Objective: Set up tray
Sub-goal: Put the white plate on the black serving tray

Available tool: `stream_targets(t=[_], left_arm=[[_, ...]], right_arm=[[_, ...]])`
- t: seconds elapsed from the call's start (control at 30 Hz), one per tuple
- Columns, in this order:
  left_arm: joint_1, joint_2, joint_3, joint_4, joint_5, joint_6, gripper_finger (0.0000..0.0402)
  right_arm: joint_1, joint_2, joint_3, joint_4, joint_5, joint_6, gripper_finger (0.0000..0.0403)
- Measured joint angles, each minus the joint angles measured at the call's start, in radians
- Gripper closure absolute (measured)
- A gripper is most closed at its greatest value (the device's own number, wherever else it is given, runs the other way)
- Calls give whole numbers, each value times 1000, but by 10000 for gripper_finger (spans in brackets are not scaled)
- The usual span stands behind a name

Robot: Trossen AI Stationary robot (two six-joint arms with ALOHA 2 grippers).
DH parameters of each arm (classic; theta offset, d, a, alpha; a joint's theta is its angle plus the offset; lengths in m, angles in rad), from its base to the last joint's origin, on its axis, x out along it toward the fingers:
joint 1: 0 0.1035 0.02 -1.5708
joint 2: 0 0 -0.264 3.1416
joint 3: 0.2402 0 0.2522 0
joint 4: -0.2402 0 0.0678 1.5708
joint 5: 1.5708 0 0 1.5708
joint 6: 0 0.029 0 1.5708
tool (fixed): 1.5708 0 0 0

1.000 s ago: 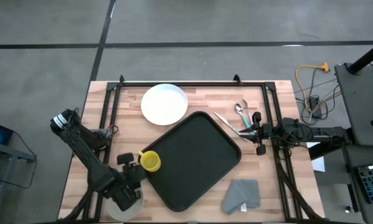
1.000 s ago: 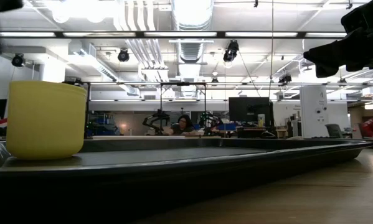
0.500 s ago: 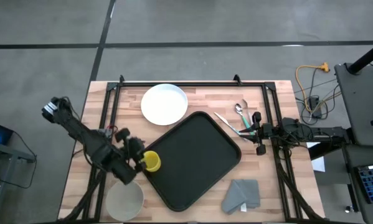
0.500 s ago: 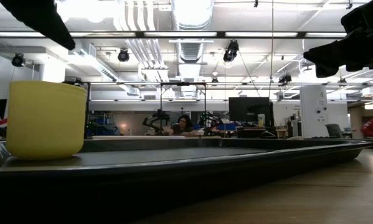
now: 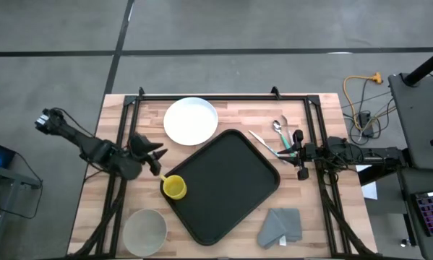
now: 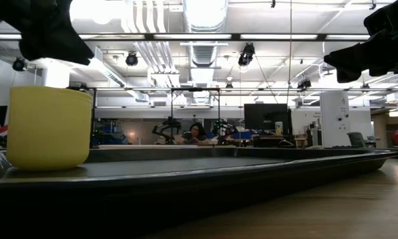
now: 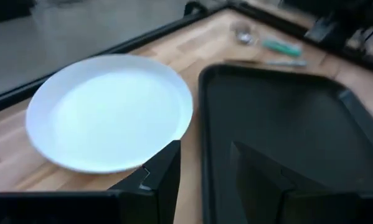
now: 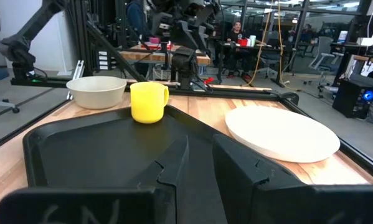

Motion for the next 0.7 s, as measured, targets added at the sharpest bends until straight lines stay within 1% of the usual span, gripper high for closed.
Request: stream_targets(t=[0.07, 0.13, 0.33, 0.47, 0.6, 0.7], left_arm=[[42, -38, -37, 57, 0, 50, 275], [98, -66, -65, 80, 7, 77, 275], [343, -86, -114, 82, 172, 119, 275], [497, -86, -101, 89, 228, 206, 275], [632, -77, -59, 96, 336, 288, 275], [727, -49, -46, 96, 397, 306, 275]], right_arm=[[0, 0, 0, 0, 0, 0, 335], [0, 0, 0, 0, 0, 0, 335], [0, 0, 0, 0, 0, 0, 335], [0, 0, 0, 0, 0, 0, 335], [0, 0, 0, 0, 0, 0, 335], [0, 0, 0, 0, 0, 0, 335]])
